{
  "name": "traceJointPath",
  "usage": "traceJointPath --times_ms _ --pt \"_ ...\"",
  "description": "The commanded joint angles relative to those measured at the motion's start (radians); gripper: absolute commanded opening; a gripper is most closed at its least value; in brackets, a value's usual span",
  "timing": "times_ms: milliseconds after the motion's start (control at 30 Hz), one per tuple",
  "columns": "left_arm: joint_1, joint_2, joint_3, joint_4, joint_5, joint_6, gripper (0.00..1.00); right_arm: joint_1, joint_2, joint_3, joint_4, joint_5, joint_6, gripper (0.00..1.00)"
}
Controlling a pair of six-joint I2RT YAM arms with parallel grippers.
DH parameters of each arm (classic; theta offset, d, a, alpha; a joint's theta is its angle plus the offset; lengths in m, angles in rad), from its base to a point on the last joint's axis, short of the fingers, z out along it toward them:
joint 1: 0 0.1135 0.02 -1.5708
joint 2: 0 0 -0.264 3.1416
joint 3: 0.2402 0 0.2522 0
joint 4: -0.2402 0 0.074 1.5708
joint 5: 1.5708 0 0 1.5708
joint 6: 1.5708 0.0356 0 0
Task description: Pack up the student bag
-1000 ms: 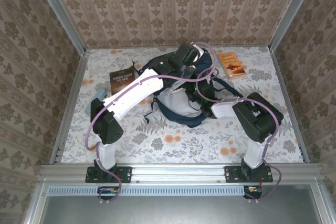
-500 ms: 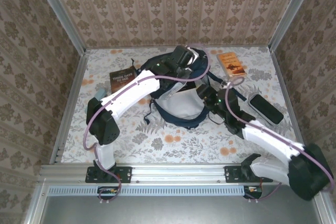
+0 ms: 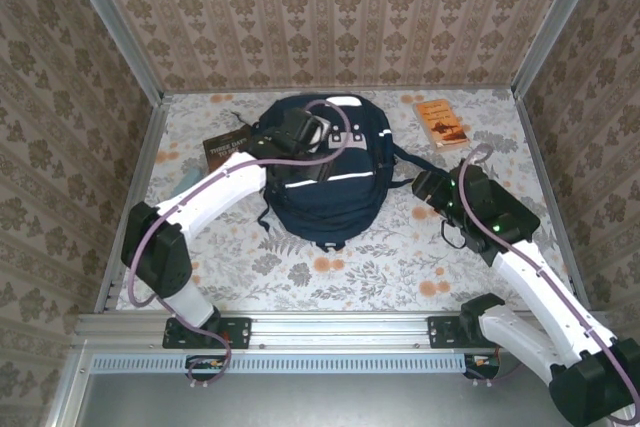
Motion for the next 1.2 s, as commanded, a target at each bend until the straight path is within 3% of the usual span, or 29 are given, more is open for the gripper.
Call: traceJointPath --times_ms 0,133,200,300,367,600,967,1167 --pt "0.090 -0.066 -0.043 0.021 -0.018 -0.142 0.81 -0.004 0.065 0.056 -0.071 -0.012 -0.091 0.82" --pt "0.232 -0.059 -0.104 0.029 0.002 -0.214 0.79 -0.003 0.123 0.071 -0.046 -0.071 -0.088 0.83" --pt "0.321 -0.024 -0.114 0.029 0.020 -0.242 0.72 -0.002 0.137 0.065 -0.027 -0.093 -0.075 0.83" --pt "0.412 0.054 -0.103 0.032 0.046 -0.264 0.53 0.000 0.145 0.059 -0.010 -0.118 -0.059 0.83" --pt "0.456 0.112 -0.086 0.034 0.057 -0.274 0.42 0.001 0.145 0.053 -0.007 -0.128 -0.048 0.83" --pt "0.521 0.324 0.030 -0.020 0.051 -0.253 0.23 0.004 0.126 0.034 -0.010 -0.149 -0.035 0.83" --pt "0.516 0.393 -0.053 -0.075 0.090 -0.300 0.23 0.004 0.079 0.020 -0.045 -0.127 -0.034 0.84" --pt "0.486 0.293 -0.189 -0.127 0.144 -0.343 0.29 0.005 0.065 0.018 -0.060 -0.136 -0.034 0.84"
